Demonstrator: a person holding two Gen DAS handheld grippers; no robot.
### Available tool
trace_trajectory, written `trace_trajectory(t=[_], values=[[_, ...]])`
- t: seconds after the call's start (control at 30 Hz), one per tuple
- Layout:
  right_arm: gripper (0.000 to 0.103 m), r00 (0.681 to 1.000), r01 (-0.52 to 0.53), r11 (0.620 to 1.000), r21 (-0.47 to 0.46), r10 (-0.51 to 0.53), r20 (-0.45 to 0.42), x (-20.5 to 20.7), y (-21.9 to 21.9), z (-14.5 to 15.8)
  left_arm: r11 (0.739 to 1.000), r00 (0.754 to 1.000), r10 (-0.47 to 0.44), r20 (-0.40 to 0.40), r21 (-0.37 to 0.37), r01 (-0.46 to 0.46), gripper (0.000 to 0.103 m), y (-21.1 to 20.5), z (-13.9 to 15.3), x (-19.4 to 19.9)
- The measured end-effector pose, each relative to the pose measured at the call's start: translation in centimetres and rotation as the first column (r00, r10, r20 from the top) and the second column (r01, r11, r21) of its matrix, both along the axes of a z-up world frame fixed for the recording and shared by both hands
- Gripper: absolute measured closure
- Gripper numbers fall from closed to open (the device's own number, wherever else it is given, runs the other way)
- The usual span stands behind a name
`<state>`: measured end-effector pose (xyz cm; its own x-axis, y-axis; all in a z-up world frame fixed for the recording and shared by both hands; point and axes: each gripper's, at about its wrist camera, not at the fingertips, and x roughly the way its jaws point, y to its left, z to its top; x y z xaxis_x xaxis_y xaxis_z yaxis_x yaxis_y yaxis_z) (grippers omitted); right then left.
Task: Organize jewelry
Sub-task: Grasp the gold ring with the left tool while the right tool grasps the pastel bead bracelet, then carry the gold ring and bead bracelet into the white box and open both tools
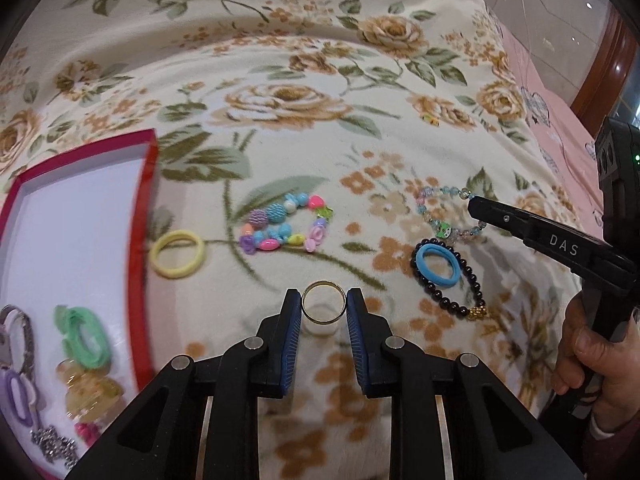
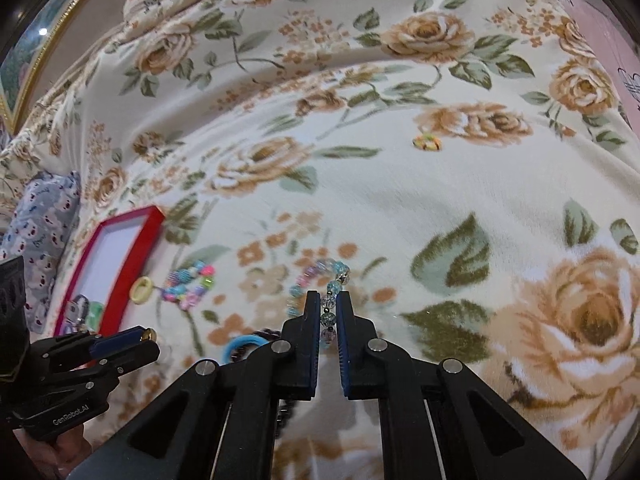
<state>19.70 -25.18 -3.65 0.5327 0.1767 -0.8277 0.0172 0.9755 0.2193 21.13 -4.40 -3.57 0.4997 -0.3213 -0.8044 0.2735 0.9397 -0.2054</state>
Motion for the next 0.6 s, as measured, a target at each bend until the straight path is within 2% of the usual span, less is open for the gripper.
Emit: trace_trajectory(t=[0.4, 0.6], values=[[0.096, 0.991, -0.098, 0.995, 0.031, 0.094, 0.096, -0.4, 4.3, 4.6, 0.995, 0.994, 0.093, 0.063, -0.051, -0.09, 0.081, 5.5, 3.7, -3.6], [0.096, 0.982, -0.16, 0.987, 0.034, 0.156, 0.104, 0.2, 7.0, 5.1, 0.989, 0.986, 0.143, 0.086, -0.055, -0.138, 0.081, 8.3, 4.8, -4.7]])
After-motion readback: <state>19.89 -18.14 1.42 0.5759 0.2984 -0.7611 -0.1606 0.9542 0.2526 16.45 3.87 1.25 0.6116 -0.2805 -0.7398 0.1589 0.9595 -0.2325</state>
